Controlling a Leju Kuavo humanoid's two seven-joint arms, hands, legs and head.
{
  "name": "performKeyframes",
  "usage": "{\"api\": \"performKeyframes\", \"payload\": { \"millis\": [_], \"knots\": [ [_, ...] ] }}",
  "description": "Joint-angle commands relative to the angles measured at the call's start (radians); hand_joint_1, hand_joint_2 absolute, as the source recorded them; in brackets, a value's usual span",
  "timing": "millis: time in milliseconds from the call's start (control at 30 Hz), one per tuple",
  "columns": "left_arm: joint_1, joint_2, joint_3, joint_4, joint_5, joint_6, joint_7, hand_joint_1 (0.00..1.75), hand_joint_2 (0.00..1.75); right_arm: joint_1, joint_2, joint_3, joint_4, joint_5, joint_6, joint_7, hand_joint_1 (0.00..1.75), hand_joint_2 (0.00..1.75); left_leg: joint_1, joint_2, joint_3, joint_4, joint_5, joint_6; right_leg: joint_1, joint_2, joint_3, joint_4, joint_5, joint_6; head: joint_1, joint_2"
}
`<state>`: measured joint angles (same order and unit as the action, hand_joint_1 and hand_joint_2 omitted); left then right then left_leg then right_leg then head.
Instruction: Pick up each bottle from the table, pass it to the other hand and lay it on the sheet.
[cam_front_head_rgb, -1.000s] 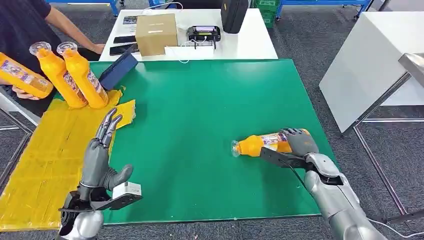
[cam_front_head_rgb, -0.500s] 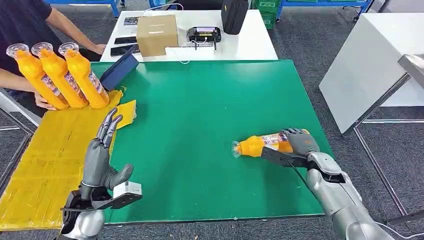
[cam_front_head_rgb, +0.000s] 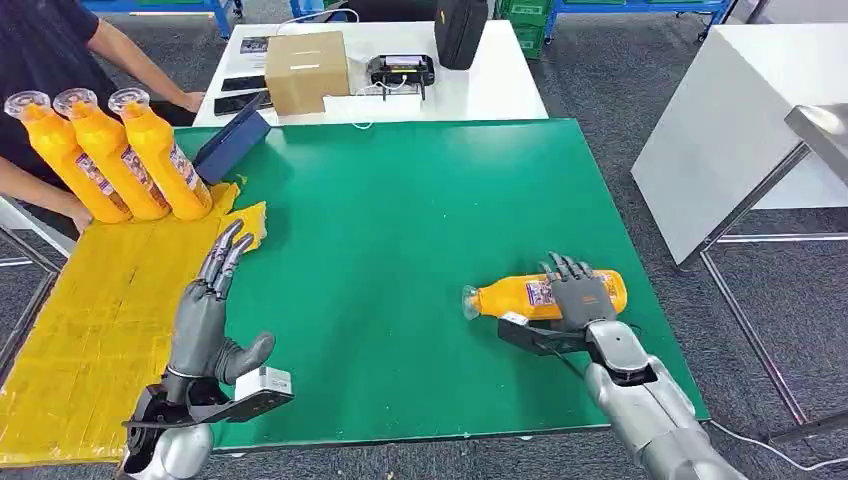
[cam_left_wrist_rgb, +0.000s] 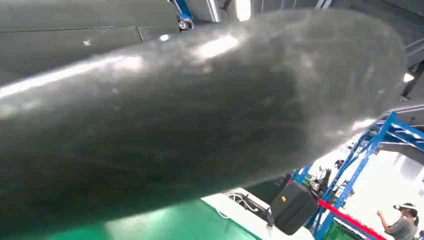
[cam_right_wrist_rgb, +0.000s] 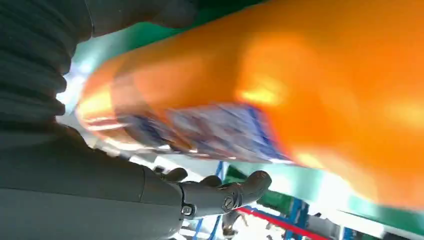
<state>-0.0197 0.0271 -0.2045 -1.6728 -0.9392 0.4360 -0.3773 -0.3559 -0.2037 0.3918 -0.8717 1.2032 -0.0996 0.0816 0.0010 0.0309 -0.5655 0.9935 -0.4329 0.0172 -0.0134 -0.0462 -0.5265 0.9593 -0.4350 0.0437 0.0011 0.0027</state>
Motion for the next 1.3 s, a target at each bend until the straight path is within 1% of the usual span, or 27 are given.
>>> {"api": "performKeyframes", "payload": {
  "millis": [33,67,100,133,167,200,267,300,333,400,467,533,567,667,700,733,767,867,1000,1033,1067,1100,1200,1233,1300],
  "knots": [
    [-0.018,-0.006,-0.008,0.019,0.004,-0.008,0.003,0.0,0.0,0.085,0.004,0.005,0.002,-0.032,0.06,-0.035,0.21,1.75,0.001,-0.009,-0.003,-0.001,0.002,-0.001,0.001,-0.002,-0.004,-0.001,0.0,-0.002,0.0,0.0],
    [-0.018,-0.006,-0.008,0.019,0.004,-0.008,0.003,0.0,0.0,0.085,0.004,0.005,0.002,-0.032,0.06,-0.035,0.21,1.75,0.002,-0.006,-0.002,0.0,0.002,-0.001,0.001,-0.001,-0.008,-0.001,0.0,-0.002,0.0,0.0],
    [-0.018,-0.006,-0.008,0.019,0.004,-0.008,0.003,0.0,0.0,0.085,0.004,0.005,0.002,-0.032,0.06,-0.035,0.21,1.75,0.002,-0.008,-0.003,-0.001,0.002,-0.001,0.002,-0.002,-0.009,-0.002,0.0,-0.002,0.0,0.0],
    [-0.022,-0.006,-0.008,0.026,0.007,-0.007,0.001,0.0,0.0,0.087,0.004,-0.002,0.007,-0.045,0.064,-0.045,1.75,1.75,0.001,-0.006,-0.002,-0.001,0.001,-0.001,0.001,-0.001,-0.008,-0.002,0.0,-0.002,0.0,0.0],
    [-0.023,-0.006,-0.009,0.03,0.01,-0.004,-0.001,0.0,0.0,0.095,-0.001,-0.017,0.007,-0.071,0.072,-0.06,1.75,1.75,0.002,-0.007,-0.004,-0.001,0.002,-0.001,0.002,-0.001,-0.01,-0.002,0.0,-0.002,0.0,0.0],
    [-0.024,-0.005,-0.009,0.031,0.012,-0.003,-0.003,0.0,0.0,0.101,-0.008,-0.025,0.004,-0.083,0.072,-0.067,1.75,1.75,0.001,-0.006,-0.002,-0.001,0.001,-0.001,0.001,-0.001,-0.008,-0.002,0.0,-0.002,0.0,0.0],
    [-0.022,-0.005,-0.008,0.032,0.014,0.002,-0.005,0.0,0.0,0.113,-0.023,-0.035,-0.009,-0.094,0.072,-0.073,1.75,1.75,0.001,-0.009,-0.004,-0.001,0.002,-0.001,0.001,0.0,-0.009,-0.002,0.0,-0.002,0.0,0.0],
    [-0.02,-0.005,-0.007,0.03,0.015,0.006,-0.007,0.0,0.0,0.119,-0.03,-0.039,-0.022,-0.098,0.073,-0.075,1.75,1.75,0.001,-0.008,-0.002,-0.001,0.001,-0.001,0.001,-0.002,-0.007,-0.002,0.0,-0.002,0.001,0.0],
    [-0.02,-0.004,-0.008,0.03,0.017,0.007,-0.007,0.0,0.0,0.121,-0.031,-0.04,-0.025,-0.098,0.074,-0.075,1.75,1.75,0.001,-0.01,-0.004,-0.001,0.002,-0.001,0.0,-0.002,-0.008,-0.001,0.0,-0.002,0.0,0.0],
    [-0.02,-0.004,-0.008,0.03,0.017,0.007,-0.007,0.0,0.0,0.121,-0.031,-0.04,-0.025,-0.098,0.074,-0.075,1.75,1.75,0.0,-0.007,-0.002,0.0,0.001,-0.001,0.0,-0.002,-0.007,-0.001,-0.001,-0.001,0.001,0.0],
    [-0.02,-0.004,-0.008,0.03,0.017,0.007,-0.007,0.0,0.0,0.121,-0.031,-0.04,-0.025,-0.098,0.074,-0.075,1.75,1.75,0.001,-0.011,-0.003,-0.001,0.001,-0.001,0.001,-0.002,-0.008,-0.002,0.0,-0.002,0.0,0.0],
    [-0.019,-0.004,-0.008,0.029,0.018,0.007,-0.008,0.0,0.0,0.121,-0.031,-0.039,-0.03,-0.099,0.075,-0.075,1.75,1.75,0.001,-0.011,-0.004,-0.001,0.001,-0.001,0.001,-0.002,-0.008,-0.002,0.0,-0.002,0.0,0.0],
    [-0.019,-0.003,-0.008,0.029,0.02,0.006,-0.009,0.0,0.0,0.123,-0.036,-0.04,-0.031,-0.098,0.076,-0.076,1.75,1.75,0.001,-0.009,-0.002,-0.001,0.001,-0.001,0.001,-0.002,-0.007,-0.002,-0.001,-0.001,0.0,0.0],
    [-0.019,-0.001,-0.009,0.031,0.024,0.008,-0.013,0.0,0.0,0.131,-0.054,-0.049,-0.039,-0.1,0.085,-0.075,1.75,1.75,0.001,-0.011,-0.004,-0.001,0.002,-0.001,0.001,-0.002,-0.009,-0.002,0.0,-0.002,0.0,0.0],
    [-0.019,-0.001,-0.009,0.03,0.024,0.01,-0.014,0.0,0.0,0.134,-0.058,-0.055,-0.041,-0.101,0.088,-0.073,1.75,1.75,0.0,-0.009,-0.003,0.0,0.001,-0.001,0.0,-0.003,-0.008,-0.001,-0.001,-0.001,0.0,0.0],
    [-0.018,-0.001,-0.009,0.03,0.025,0.011,-0.014,0.0,0.0,0.14,-0.065,-0.064,-0.044,-0.105,0.09,-0.071,1.75,1.75,0.001,-0.011,-0.005,-0.001,0.002,-0.001,0.001,-0.003,-0.009,-0.002,0.0,-0.002,0.0,0.0],
    [-0.018,0.001,-0.008,0.03,0.027,0.013,-0.016,0.0,0.0,0.149,-0.073,-0.071,-0.051,-0.107,0.094,-0.071,1.75,1.75,0.0,-0.01,-0.003,-0.001,0.001,-0.001,0.0,-0.003,-0.008,-0.002,-0.001,-0.001,0.0,0.0],
    [-0.018,0.002,-0.006,0.033,0.037,0.014,-0.02,0.0,0.0,0.169,-0.086,-0.088,-0.06,-0.114,0.107,-0.074,1.75,1.75,0.0,-0.012,-0.003,-0.001,0.001,-0.001,0.0,-0.005,-0.008,-0.002,-0.001,-0.001,0.0,0.0],
    [-0.024,0.002,-0.009,0.041,0.038,0.017,-0.026,0.0,0.0,0.175,-0.087,-0.09,-0.052,-0.121,0.118,-0.081,1.75,1.75,0.001,-0.015,-0.005,-0.001,0.002,-0.001,0.001,-0.005,-0.008,-0.003,0.0,-0.002,0.0,0.0],
    [-0.027,0.001,-0.01,0.044,0.038,0.018,-0.026,0.0,0.0,0.175,-0.085,-0.089,-0.046,-0.121,0.119,-0.081,1.75,1.75,0.001,-0.013,-0.004,-0.001,0.002,-0.001,0.001,-0.005,-0.007,-0.004,0.0,-0.002,0.0,0.0],
    [-0.028,0.001,-0.01,0.045,0.038,0.018,-0.027,0.0,0.0,0.175,-0.085,-0.088,-0.042,-0.121,0.12,-0.081,1.75,1.75,0.001,-0.016,-0.007,-0.001,0.003,-0.002,0.001,-0.003,-0.01,-0.003,0.001,-0.003,0.0,0.0],
    [-0.029,0.001,-0.011,0.045,0.039,0.019,-0.027,0.0,0.0,0.175,-0.082,-0.087,-0.039,-0.121,0.119,-0.08,1.75,1.75,0.001,-0.013,-0.003,-0.001,0.002,-0.001,0.001,-0.005,-0.007,-0.004,0.0,-0.002,0.0,0.0],
    [-0.029,0.001,-0.011,0.045,0.039,0.019,-0.027,0.0,0.0,0.175,-0.082,-0.087,-0.039,-0.121,0.119,-0.08,1.75,1.75,0.001,-0.014,-0.004,-0.002,0.003,-0.001,0.001,-0.005,-0.008,-0.005,0.0,-0.002,0.0,0.0],
    [-0.029,0.001,-0.011,0.045,0.039,0.019,-0.027,0.0,0.0,0.175,-0.082,-0.087,-0.039,-0.121,0.119,-0.08,1.75,1.75,0.001,-0.012,-0.002,-0.001,0.001,-0.001,0.001,-0.005,-0.006,-0.005,0.0,-0.001,0.0,0.0],
    [-0.027,0.001,-0.014,0.042,0.044,0.015,-0.028,0.0,0.0,0.175,-0.069,-0.1,-0.037,-0.142,0.119,-0.086,1.75,1.75,0.001,-0.014,-0.004,-0.001,0.002,-0.001,0.001,-0.005,-0.007,-0.005,0.0,-0.002,0.0,0.0]
  ]
}}
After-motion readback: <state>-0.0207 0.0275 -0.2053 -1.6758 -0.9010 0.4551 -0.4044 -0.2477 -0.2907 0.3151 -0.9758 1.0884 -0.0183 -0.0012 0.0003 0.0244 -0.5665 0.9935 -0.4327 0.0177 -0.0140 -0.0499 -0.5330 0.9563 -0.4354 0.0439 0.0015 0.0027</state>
